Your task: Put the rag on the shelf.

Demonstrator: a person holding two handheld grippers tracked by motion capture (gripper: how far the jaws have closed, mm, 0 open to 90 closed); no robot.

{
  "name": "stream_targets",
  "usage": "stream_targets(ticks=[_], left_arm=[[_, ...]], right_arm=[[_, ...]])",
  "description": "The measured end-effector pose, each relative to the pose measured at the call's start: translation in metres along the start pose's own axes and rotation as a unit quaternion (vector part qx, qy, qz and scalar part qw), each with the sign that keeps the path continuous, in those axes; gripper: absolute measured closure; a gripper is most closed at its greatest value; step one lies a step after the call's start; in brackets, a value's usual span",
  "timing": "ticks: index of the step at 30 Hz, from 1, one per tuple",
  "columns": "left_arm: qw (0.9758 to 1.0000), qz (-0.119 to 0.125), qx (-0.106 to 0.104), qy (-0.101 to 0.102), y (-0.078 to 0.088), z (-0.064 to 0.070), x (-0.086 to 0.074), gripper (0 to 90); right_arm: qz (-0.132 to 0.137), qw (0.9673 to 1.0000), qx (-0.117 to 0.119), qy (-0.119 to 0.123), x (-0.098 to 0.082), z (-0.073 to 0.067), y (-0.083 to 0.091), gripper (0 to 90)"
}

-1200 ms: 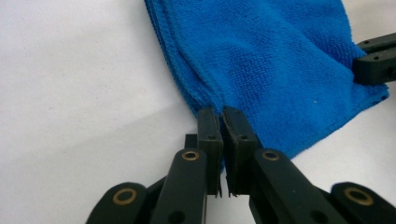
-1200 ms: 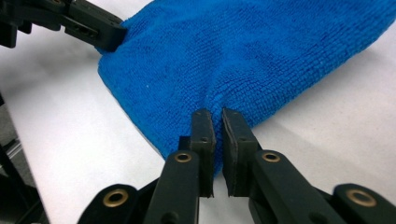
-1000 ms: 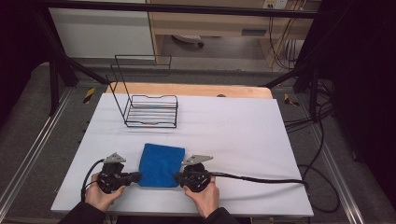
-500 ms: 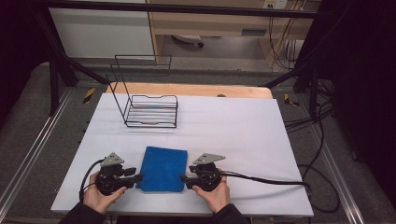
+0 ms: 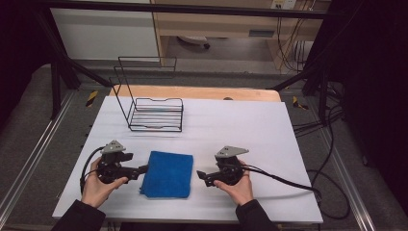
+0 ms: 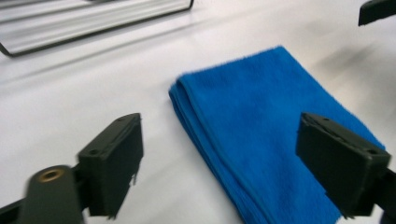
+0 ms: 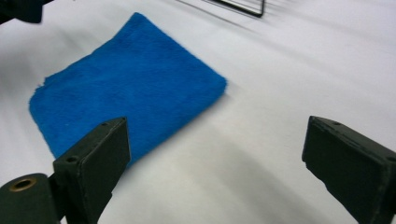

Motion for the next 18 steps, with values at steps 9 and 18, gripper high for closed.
stream_targets(ticks=[9, 18], left_arm=[[0.9998, 0.004, 0.017, 0.005, -0.014, -0.009, 0.026, 10.8], [0.9993, 0.003, 0.025, 0.028, -0.041, -0.021, 0.034, 31.7]], right_arm=[[0.016, 0.9997, -0.009, -0.015, -0.013, 0.024, 0.014, 4.0], [0.015, 0.9996, -0.006, -0.025, -0.02, 0.03, 0.015, 4.5]])
Point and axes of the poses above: each handheld gripper's, and its own axes: y roughly backward along the jaws, x roughly out of its top, z roughly to its right, the point moved 1 cm from there along -y, roughly forward along the jaws, and after that the axes turned 15 degrees about -z, right-handed, at the moved point
